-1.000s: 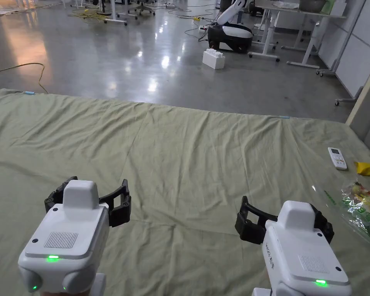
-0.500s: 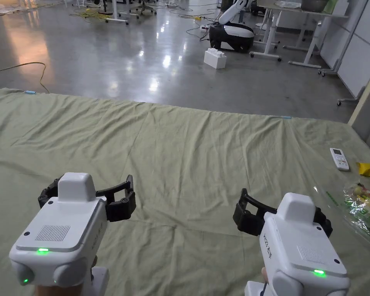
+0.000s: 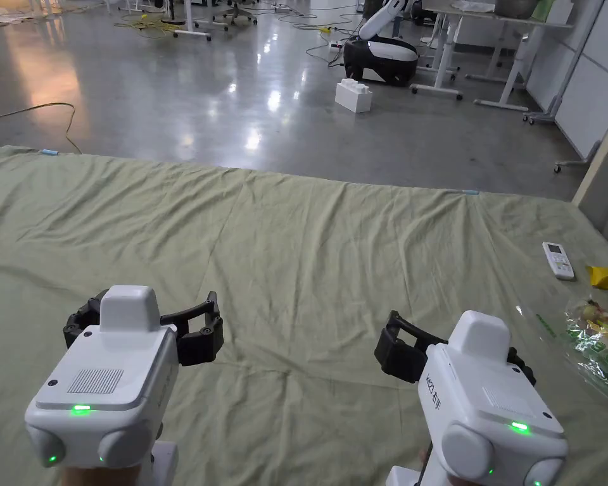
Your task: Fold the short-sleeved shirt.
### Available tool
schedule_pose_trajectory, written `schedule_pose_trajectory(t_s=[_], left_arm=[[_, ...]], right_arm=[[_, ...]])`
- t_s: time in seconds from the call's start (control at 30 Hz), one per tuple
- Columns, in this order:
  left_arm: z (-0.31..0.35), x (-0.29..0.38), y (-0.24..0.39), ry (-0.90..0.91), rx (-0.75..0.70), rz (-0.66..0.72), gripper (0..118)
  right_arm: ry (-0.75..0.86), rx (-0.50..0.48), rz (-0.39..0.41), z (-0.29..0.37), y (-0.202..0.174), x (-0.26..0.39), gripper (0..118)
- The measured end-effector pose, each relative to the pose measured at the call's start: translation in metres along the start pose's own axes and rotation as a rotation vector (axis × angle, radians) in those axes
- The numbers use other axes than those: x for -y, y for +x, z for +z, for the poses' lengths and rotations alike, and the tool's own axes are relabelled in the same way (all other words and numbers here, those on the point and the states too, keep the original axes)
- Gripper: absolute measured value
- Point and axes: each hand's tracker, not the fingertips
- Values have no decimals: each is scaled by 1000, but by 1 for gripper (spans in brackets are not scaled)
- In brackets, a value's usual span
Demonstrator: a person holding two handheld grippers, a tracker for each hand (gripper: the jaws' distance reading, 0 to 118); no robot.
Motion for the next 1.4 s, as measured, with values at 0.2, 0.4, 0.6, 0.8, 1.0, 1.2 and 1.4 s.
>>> schedule_pose_trajectory(t_s=[0.2,0.4,0.6,0.8,1.0,1.2,1.4], left_arm=[[-1,4,2,-10,-14,-18,115],[0,5,4,10,-6,-40,115],[0,3,5,11,12,-30,115],[1,3,4,3,23,-24,115],[1,4,3,-6,26,-21,115],[1,4,3,-10,29,-21,115],[1,6,3,-15,32,-22,115]], right_arm=[[-50,46,-22,-4,3,-5,118],[-66,77,7,-7,2,-6,118],[-72,72,11,-7,3,-6,118],[-75,62,23,-8,3,-7,118],[-86,55,21,-10,4,-8,118],[-98,55,21,-13,4,-8,118],[-106,55,12,-13,6,-9,118]])
